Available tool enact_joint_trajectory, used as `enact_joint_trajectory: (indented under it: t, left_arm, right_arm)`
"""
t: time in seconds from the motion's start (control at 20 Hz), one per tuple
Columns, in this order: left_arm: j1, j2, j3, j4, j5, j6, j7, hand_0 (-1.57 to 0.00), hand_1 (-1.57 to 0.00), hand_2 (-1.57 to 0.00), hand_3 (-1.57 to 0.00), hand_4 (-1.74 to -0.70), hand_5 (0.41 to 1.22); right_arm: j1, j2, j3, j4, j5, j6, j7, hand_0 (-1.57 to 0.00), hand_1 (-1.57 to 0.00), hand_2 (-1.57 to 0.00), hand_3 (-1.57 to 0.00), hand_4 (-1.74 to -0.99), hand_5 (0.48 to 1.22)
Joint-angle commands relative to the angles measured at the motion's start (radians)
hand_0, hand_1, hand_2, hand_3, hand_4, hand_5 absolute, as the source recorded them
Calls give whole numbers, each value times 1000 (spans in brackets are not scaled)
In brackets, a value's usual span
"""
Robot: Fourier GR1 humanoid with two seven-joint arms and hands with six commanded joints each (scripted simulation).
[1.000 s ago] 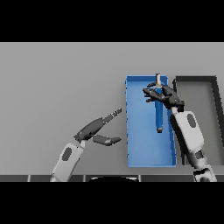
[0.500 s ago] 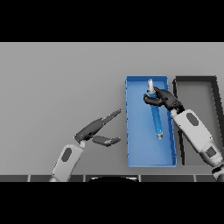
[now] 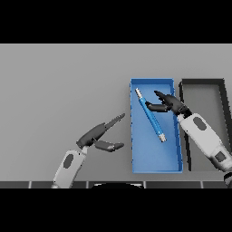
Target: Pick up the blue pipe and place it into the blue bin.
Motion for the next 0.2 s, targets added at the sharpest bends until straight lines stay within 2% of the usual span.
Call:
enact_joint_trajectory:
  t: [0.0,0.15]
  left_arm:
    - [0,2,-3,-2,-4,0,0,1,1,1,1,-930,496]
    - [-11,-10,-7,12,-16,11,11,1,1,1,1,-930,495]
  right_arm:
    - [-7,-1,3,-8,-2,10,8,-19,-17,-17,-4,-1084,713]
    - [-3,2,3,-4,-5,18,-4,-19,-17,-17,-4,-1084,714]
